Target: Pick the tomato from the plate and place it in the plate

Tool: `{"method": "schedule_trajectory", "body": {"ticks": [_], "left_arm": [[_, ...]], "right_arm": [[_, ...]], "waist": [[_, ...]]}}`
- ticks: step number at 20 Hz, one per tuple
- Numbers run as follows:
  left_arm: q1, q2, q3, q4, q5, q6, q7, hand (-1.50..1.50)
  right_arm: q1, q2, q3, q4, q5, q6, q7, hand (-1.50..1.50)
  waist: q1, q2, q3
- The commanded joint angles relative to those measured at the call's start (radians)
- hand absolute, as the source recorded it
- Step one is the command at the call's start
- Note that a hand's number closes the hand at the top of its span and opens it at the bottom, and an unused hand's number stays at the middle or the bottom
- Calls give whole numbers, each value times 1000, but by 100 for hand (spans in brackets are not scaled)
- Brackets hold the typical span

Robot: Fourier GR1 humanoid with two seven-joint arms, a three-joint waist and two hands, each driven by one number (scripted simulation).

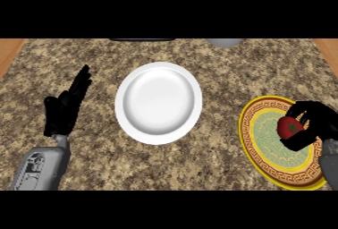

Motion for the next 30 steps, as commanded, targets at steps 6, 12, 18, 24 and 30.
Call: {"method": "schedule_trajectory", "body": {"ticks": [6, 12, 18, 24, 30], "left_arm": [[-14, -29, -8, 29, -16, 20, -5, 0], [-27, -1, 20, 37, 6, -10, -3, 0], [19, -6, 19, 33, 8, -21, -50, 0], [7, 7, 21, 9, 0, -34, -31, 0], [8, -30, -2, -8, -24, -3, 9, 0]], "right_arm": [[-43, -59, 102, -127, 83, -60, -288, 150], [-85, 35, 92, -276, 70, -198, -342, 150], [-141, 62, 106, -429, -27, -122, -391, 150], [-302, 238, 237, -298, 17, -56, -238, 150], [-404, 415, 321, -127, 99, -107, -172, 150]], "waist": [[-3, 1, 0], [-4, 0, 0], [-2, -1, 0], [10, 2, 0], [13, 2, 0]]}}
